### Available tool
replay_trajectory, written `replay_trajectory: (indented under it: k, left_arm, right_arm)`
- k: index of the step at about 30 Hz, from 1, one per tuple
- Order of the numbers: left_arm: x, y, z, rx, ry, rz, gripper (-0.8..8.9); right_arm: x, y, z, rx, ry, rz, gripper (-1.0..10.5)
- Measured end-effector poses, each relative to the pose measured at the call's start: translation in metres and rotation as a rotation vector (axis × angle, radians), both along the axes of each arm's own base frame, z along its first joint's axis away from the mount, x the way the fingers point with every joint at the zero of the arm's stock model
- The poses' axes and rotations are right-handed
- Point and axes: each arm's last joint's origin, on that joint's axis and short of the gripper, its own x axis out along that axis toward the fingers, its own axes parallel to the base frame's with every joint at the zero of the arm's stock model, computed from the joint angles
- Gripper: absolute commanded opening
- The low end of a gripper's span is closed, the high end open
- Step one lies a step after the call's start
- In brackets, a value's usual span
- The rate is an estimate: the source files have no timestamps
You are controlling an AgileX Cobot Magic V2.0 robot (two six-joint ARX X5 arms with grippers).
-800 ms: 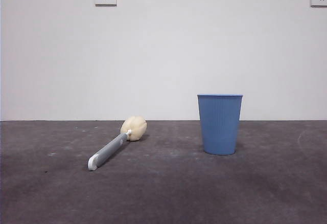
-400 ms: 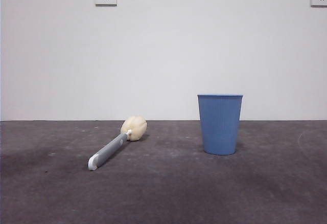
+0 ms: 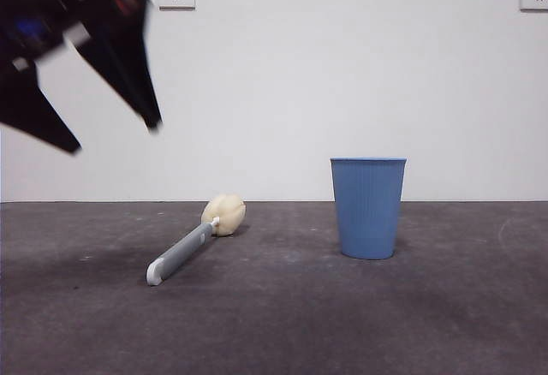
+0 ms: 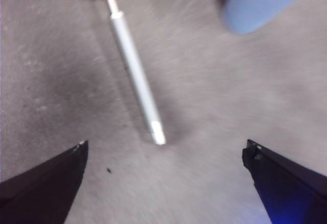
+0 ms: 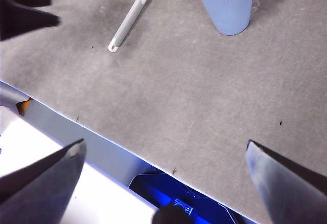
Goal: Pick up the cup brush,pick up the cup,insert the brush into the cup,clean the cup,put the cup brush back,put the cup back to the fixed position on the table
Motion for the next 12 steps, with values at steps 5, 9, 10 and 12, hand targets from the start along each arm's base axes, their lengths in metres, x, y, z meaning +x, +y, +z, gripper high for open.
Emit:
replay_trajectory:
  k: [5,9,10,12]
  left_arm:
    - [0.024,-0.026,-0.022,0.110,0.050,0.021,5.62]
    - [0.042,-0.042,-0.034,0.168,0.071,0.031,5.62]
    - [0.047,-0.046,-0.037,0.179,0.079,0.032,5.62]
    - [0.054,-0.051,-0.044,0.198,0.086,0.036,5.62]
  right_arm:
    - [0.000,0.000,0.000,0.003,0.003,-0.004,5.9]
    - [0.000,0.000,0.000,0.004,0.005,-0.006,5.9]
    - [0.000,0.000,0.000,0.006,0.007,-0.008,5.9]
    - [0.000,0.000,0.000,0.007,0.008,-0.009,5.9]
